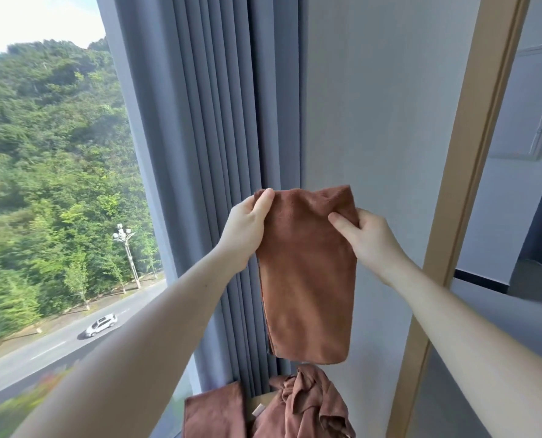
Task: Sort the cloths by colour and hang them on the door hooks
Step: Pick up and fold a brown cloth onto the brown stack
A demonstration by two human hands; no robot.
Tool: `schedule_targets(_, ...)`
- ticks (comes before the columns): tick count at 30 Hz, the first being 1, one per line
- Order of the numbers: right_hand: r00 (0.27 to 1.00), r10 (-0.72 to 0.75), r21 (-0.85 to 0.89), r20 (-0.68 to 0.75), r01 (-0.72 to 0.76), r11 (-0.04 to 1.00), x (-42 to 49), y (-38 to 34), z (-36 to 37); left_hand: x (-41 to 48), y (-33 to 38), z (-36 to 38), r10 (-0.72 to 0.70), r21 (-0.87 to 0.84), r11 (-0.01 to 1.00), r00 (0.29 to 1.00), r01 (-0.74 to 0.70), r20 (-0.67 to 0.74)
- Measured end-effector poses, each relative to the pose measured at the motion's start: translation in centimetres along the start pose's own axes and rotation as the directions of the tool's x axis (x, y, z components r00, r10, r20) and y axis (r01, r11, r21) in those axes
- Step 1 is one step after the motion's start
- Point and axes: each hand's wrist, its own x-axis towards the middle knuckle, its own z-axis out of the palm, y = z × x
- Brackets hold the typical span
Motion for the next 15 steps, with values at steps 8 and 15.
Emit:
schedule_targets(8, 0.997, 0.023, 0.091, 0.075, -0.030, 0.995, -0.7, 1.7, 3.2, -1.4, -1.4, -2.7, 0.010, 0.045, 0.999, 0.995, -0.006, -0.104)
schedule_targets(15, 0.985, 0.106, 0.171, 0.139, -0.129, 0.977, -2.1, 4.3, 6.6, -4.0, -5.1, -6.4, -0.221, 0.182, 0.967, 0.945, 0.180, 0.239)
